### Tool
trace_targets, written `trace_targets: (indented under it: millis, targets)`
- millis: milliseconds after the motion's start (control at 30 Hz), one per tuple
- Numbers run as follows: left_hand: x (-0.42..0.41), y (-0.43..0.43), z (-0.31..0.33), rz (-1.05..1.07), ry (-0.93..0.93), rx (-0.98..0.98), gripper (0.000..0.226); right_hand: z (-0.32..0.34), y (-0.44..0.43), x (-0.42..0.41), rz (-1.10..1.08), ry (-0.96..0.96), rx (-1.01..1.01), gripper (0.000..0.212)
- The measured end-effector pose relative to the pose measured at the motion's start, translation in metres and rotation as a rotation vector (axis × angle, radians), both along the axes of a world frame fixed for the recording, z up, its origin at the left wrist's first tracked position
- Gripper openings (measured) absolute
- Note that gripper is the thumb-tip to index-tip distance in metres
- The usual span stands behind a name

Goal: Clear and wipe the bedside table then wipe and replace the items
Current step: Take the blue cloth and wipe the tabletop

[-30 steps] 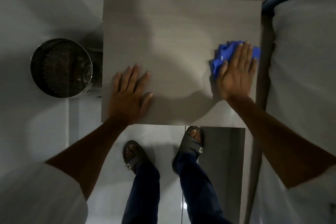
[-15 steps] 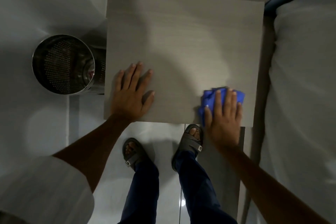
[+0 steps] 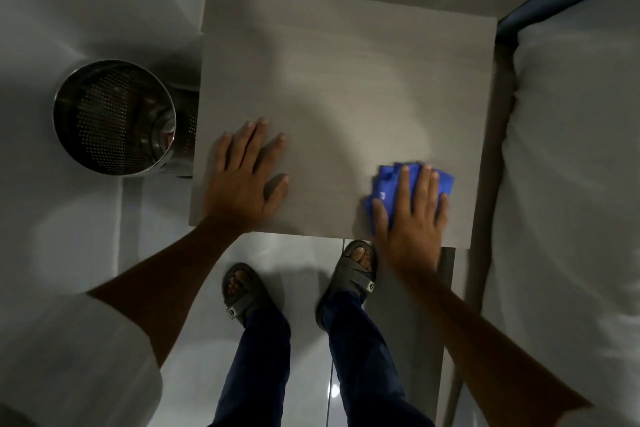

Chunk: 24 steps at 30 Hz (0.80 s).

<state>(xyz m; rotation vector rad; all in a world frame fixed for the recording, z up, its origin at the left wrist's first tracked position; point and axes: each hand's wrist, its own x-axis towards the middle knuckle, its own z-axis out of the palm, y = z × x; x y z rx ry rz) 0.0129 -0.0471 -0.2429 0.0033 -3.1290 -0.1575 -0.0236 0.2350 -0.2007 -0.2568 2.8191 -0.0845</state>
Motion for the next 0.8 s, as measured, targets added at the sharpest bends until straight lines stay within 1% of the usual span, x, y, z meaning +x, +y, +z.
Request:
trace_targets:
  millis: [67,167,233,333,400,467,567,667,800]
  targets:
    - [-0.001,0.001,0.001,0.004,-0.007,0.004,0.066,0.0,0.027,-0.012,-0.095,-0.017,0.017,0.071]
    - [-0.002,0.002,0.003,-0.002,-0.044,-0.017,0.066,0.0,0.034,-0.051,-0.262,0.068,-0.007,0.071]
    - [-0.001,0.001,0.003,0.002,-0.057,-0.008,0.067,-0.001,0.023,-0.088,-0.344,0.11,-0.052,0.072]
    - [-0.001,0.003,0.006,0.008,-0.046,0.021,0.066,-0.006,0.003,-0.149,-0.474,0.146,-0.181,0.077]
    - [-0.002,0.002,0.008,0.011,-0.083,0.032,0.066,-0.007,-0.014,-0.18,-0.492,0.165,-0.182,0.077]
    - [-0.004,0.004,0.01,0.02,-0.118,0.04,0.066,-0.008,-0.034,-0.199,-0.403,0.178,-0.163,0.073]
    - [-0.003,0.005,0.013,0.032,-0.097,0.047,0.065,-0.009,-0.075,-0.211,-0.168,0.14,-0.186,0.066]
    - [-0.004,0.004,0.015,0.016,-0.089,0.048,0.066,-0.008,-0.126,-0.21,0.049,0.1,-0.151,0.064]
    - [-0.003,0.003,0.011,0.019,-0.083,0.063,0.066,-0.005,-0.2,-0.195,0.265,0.018,-0.157,0.066]
